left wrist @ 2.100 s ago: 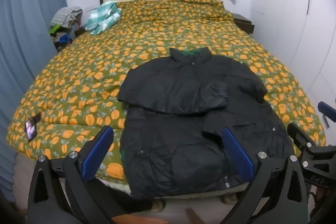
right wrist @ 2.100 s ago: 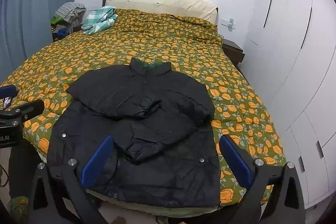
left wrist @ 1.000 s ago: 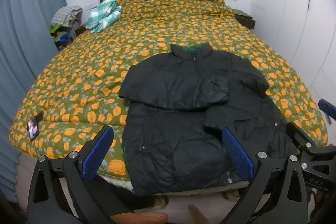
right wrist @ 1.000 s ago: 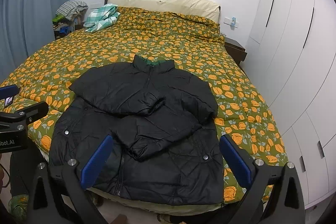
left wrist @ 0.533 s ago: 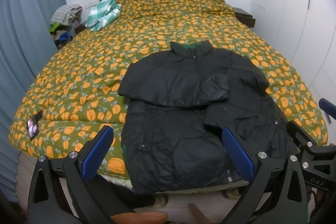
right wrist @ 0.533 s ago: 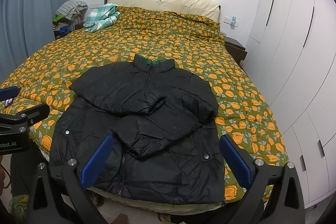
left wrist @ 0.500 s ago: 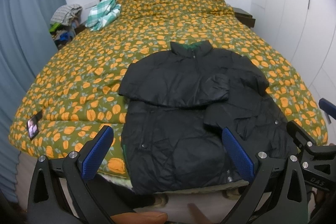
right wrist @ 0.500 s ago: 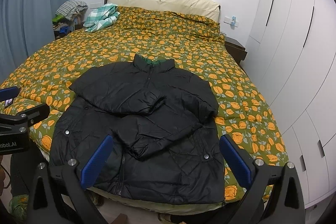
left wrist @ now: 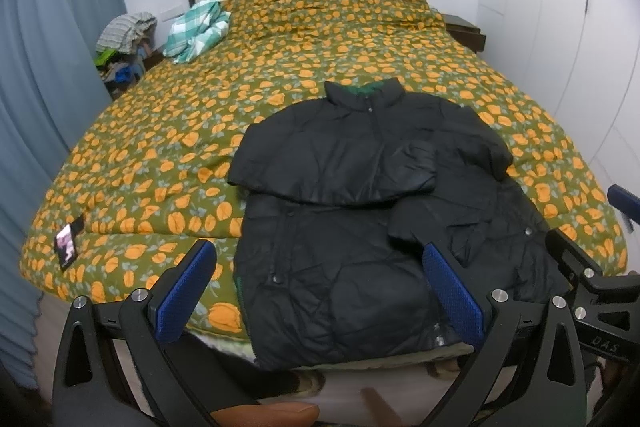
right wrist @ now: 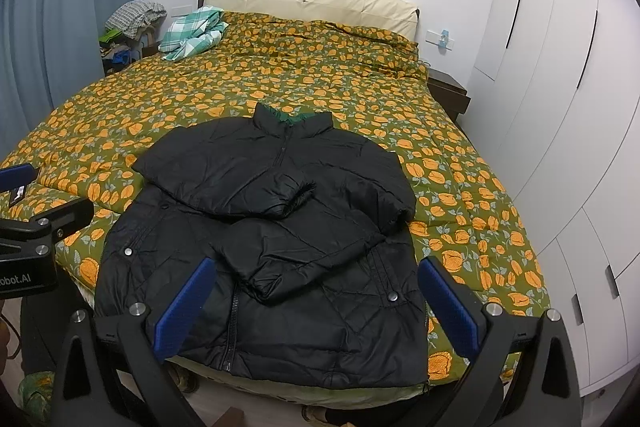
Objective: Fold large clothes
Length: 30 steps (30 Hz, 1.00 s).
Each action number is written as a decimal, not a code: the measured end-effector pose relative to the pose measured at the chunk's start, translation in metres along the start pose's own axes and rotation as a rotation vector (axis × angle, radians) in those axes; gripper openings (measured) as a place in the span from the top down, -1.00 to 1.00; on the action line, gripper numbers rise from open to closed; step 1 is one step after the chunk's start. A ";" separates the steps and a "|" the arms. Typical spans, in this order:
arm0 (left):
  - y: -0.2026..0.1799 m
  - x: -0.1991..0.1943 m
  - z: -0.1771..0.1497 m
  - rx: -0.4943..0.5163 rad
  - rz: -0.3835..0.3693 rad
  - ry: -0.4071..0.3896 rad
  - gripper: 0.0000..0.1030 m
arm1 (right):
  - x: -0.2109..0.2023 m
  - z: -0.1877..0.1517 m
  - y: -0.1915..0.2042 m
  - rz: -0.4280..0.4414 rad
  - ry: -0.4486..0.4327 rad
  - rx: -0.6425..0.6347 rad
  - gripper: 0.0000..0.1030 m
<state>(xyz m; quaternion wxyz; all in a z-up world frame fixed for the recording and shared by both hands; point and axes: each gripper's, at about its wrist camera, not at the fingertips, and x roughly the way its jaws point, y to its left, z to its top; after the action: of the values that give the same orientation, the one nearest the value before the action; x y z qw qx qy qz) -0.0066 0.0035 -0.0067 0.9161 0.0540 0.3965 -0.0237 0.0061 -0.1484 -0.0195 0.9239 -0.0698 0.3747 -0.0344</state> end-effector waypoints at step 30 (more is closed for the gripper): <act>0.000 0.008 0.001 0.024 -0.050 0.024 -0.99 | 0.004 0.004 -0.001 -0.034 0.029 -0.019 -1.00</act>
<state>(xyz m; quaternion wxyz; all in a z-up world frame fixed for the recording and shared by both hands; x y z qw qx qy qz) -0.0002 0.0037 -0.0113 0.9097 0.0553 0.4085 -0.0507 0.0115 -0.1495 -0.0192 0.9169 -0.0844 0.3872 -0.0474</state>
